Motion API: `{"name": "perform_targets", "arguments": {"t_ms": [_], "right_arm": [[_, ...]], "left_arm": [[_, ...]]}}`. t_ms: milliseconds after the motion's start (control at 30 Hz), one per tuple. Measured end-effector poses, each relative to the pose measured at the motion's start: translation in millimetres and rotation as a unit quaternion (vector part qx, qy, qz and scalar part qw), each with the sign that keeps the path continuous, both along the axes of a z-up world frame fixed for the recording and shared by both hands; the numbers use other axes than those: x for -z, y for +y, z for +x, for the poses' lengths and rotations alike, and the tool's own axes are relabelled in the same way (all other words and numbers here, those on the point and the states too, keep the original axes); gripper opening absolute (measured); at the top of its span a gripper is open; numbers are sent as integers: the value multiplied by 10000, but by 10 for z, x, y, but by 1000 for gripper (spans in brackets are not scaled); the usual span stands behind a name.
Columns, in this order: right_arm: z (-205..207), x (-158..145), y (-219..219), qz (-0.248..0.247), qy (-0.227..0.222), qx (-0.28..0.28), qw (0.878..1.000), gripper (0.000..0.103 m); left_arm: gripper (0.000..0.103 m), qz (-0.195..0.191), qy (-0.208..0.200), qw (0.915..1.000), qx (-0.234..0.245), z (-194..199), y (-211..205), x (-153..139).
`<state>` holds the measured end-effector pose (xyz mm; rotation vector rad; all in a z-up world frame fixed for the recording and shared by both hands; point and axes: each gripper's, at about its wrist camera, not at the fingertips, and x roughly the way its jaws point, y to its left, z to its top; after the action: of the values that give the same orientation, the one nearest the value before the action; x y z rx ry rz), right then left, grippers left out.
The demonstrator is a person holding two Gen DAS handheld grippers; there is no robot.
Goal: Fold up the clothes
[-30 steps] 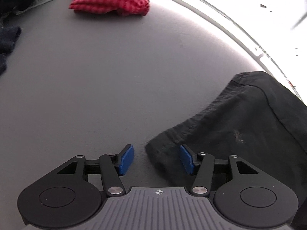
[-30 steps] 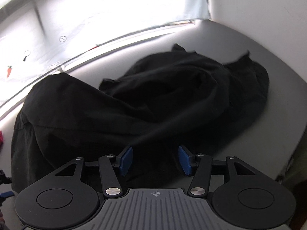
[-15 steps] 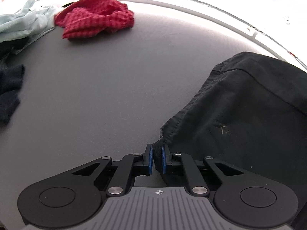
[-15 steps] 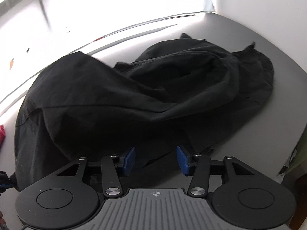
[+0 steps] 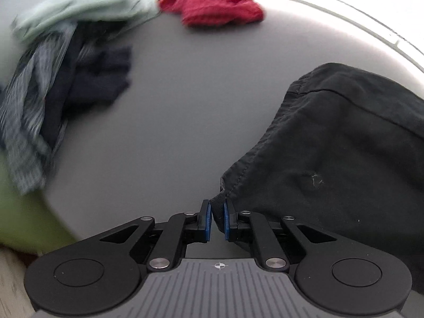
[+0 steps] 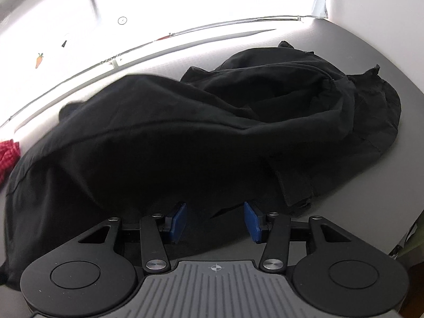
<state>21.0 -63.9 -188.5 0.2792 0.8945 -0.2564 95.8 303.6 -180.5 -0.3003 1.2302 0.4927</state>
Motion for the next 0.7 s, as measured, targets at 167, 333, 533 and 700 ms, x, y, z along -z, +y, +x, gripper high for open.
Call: {"name": "perform_targets", "arguments": {"t_ms": [167,333,533,700], "right_arm": [[-13,46,-128,83,77,-5,9999,62],[14,-19,-307,144,-30,-14,9999,64],[13,-242,-529,-51,-341,197,9992,69],[148,-381,-575,-384,-646,198,9970,72]], "left_arm": [[12,-31,560,9984,-28,-354,-111,215],[18,157,759,9969,101,-445,-296,178],[43,70,231,9997,-7,-415,-189,-523],[55,-301,-600,9973,303,-41,-251,-1009]]}}
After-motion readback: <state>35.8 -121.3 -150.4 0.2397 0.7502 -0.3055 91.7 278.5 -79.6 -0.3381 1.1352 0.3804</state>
